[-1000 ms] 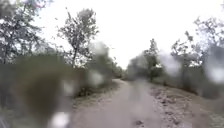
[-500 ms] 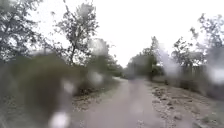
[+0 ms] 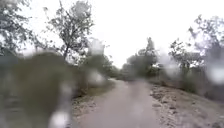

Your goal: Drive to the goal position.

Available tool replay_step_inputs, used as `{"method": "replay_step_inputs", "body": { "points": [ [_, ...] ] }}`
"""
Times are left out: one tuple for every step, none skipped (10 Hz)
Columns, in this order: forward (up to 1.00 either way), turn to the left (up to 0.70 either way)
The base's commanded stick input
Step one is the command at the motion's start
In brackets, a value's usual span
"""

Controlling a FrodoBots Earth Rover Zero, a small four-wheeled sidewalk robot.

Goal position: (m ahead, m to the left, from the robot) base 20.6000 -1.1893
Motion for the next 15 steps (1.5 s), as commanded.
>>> {"method": "replay_step_inputs", "body": {
  "points": [
    [0.45,-0.27],
    [0.45,-0.27],
    [0.45,-0.19],
    [0.45,-0.06],
    [0.45,0.0],
    [0.45,0.0],
    [0.45,0.0],
    [0.45,0.0],
    [0.45,0.0],
    [0.45,0.0],
    [0.45,0.0],
    [0.45,0.0],
    [0.45,0.0],
    [0.45,0.0],
    [0.45,0.0]
  ]
}}
